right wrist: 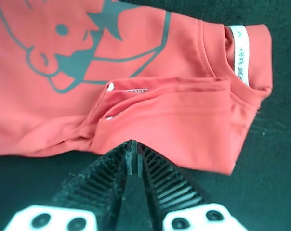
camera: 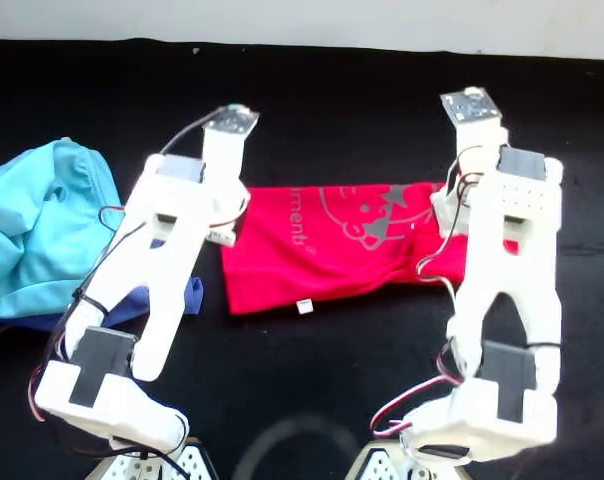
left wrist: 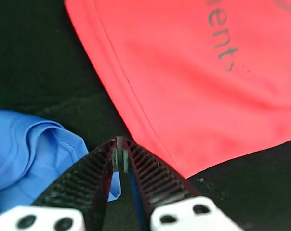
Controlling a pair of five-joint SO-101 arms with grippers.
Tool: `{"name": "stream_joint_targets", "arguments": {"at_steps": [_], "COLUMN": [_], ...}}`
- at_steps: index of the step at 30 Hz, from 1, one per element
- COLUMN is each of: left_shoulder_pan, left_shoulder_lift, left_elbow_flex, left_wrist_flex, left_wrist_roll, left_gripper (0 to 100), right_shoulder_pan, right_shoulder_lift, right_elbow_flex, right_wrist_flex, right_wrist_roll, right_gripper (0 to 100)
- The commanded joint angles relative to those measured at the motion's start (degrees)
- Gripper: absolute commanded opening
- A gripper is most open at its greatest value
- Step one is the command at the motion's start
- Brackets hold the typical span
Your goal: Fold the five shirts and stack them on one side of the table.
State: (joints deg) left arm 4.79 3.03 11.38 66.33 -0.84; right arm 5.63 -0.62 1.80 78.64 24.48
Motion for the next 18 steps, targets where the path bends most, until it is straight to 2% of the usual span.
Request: {"name": "stream_joint_targets", "arguments": {"at_steps": [1,4,8,12,18], "left_shoulder_pan": [-1.5,-2.5,-4.3,-4.4,-4.4], "left_shoulder_lift": [2.2,9.6,19.6,27.9,39.3], "left_elbow_flex": [-5.9,-10.0,-16.5,-23.7,-31.5], "left_wrist_flex": [1.8,3.7,6.3,9.0,12.3], "left_wrist_roll": [7.4,13.3,18.4,19.1,19.2], "left_gripper": [16,25,25,25,25], "right_shoulder_pan": [-0.2,-0.2,0.0,0.0,0.0], "right_shoulder_lift": [-6.5,-10.4,-15.6,-19.2,-23.7], "right_elbow_flex": [-2.2,-2.2,-2.2,-1.7,6.3], "right_wrist_flex": [3.7,7.7,12.4,14.7,13.3], "right_wrist_roll": [-0.6,-0.6,-0.6,-0.6,-0.4], "right_gripper": [0.6,0.6,0.6,0.6,0.6]}}
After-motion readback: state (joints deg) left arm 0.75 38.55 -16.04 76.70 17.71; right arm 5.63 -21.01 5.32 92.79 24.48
